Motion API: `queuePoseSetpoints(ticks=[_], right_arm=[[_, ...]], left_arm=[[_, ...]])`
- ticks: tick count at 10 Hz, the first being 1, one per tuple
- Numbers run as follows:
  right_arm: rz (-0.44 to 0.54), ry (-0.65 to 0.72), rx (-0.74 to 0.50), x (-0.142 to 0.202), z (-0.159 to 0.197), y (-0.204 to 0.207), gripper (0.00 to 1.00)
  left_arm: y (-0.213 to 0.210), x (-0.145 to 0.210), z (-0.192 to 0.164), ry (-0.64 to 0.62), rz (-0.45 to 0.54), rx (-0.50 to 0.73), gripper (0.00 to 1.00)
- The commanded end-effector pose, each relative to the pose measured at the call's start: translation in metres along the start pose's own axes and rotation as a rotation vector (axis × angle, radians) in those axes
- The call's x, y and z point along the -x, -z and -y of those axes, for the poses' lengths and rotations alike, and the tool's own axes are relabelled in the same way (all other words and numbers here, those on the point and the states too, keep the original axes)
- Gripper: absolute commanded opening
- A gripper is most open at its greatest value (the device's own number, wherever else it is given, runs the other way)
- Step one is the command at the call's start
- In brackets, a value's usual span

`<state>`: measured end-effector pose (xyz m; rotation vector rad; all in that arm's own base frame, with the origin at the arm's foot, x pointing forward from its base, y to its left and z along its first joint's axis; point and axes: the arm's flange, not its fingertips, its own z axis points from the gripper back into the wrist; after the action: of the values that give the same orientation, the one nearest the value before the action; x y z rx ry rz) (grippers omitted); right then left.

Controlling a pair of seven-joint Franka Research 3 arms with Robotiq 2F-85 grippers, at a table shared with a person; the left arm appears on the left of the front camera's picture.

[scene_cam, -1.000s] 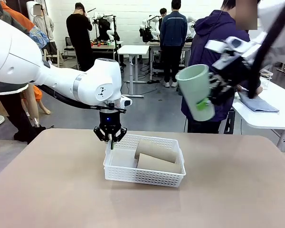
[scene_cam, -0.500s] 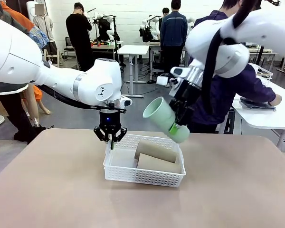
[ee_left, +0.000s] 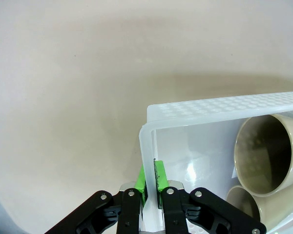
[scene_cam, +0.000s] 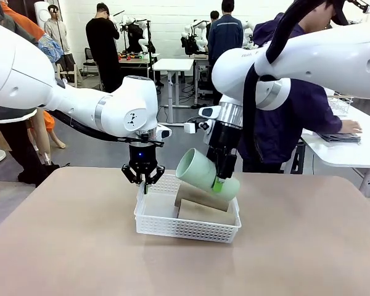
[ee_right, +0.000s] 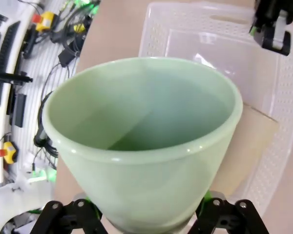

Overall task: Clean and organize the cups into the basket.
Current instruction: Pick up the Reusable plastic cup from the right side of the table and stack it inside the Organizing basket in the center of the table.

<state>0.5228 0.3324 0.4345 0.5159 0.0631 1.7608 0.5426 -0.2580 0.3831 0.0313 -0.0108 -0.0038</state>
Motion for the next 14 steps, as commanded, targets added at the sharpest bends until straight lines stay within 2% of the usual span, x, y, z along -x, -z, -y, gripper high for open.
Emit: queuePoseSetpoints(ticks=[1,6,10,11,14], right_arm=[[-0.034,0.018,-0.010,-0.003,0.013,0.004,0.82],[-0.050,0.037,-0.064,0.005,0.036,0.029,0.82],[-0.045,0.059,-0.086,0.015,0.042,0.032,0.82],[-0.040,0.059,-0.091,0.016,0.042,0.032,1.00],[-0.028,0.049,-0.077,0.017,0.034,0.024,1.00]], left_arm=[[-0.002,0.001,-0.001,0.002,0.003,-0.002,0.00],[-0.002,0.001,-0.001,0.002,0.003,-0.002,0.00],[-0.002,0.001,-0.001,0.002,0.003,-0.002,0.00],[-0.002,0.001,-0.001,0.002,0.003,-0.002,0.00],[-0.002,0.001,-0.001,0.002,0.003,-0.002,0.00]])
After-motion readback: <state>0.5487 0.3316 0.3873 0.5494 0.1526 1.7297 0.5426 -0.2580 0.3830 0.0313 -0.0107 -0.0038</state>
